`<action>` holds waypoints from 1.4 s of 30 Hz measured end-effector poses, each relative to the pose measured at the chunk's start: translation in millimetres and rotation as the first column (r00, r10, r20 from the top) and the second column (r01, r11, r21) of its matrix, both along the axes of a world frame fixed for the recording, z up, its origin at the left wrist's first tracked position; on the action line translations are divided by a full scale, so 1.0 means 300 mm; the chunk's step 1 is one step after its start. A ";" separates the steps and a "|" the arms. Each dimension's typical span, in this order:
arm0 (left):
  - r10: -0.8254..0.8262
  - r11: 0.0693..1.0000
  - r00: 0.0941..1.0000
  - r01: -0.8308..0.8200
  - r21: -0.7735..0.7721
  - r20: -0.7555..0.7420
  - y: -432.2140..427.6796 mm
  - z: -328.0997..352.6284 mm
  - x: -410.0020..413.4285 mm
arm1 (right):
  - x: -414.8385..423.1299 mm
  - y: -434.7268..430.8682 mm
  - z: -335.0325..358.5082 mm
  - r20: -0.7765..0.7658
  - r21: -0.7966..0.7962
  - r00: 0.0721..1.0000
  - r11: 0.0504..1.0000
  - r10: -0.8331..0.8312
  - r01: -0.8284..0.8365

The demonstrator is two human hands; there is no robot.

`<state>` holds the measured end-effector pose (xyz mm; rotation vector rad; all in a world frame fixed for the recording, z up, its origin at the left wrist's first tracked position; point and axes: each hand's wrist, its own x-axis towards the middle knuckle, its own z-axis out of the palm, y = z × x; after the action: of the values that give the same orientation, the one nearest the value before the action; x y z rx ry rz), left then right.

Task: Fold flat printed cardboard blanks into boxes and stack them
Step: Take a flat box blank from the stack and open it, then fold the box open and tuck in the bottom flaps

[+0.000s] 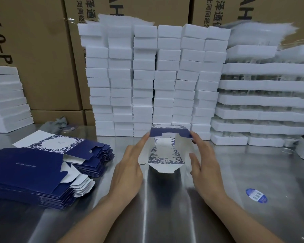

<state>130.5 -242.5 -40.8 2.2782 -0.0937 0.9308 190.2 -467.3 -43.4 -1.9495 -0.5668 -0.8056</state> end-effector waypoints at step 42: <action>-0.338 0.929 0.941 0.338 -0.154 0.026 -0.077 -0.018 -0.017 | -0.051 0.125 0.084 -0.448 0.803 0.651 0.596 0.613 -0.008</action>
<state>125.5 -265.6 -46.3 2.0325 -0.3880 0.7279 175.0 -429.7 -18.1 -1.1270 -0.0724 0.0485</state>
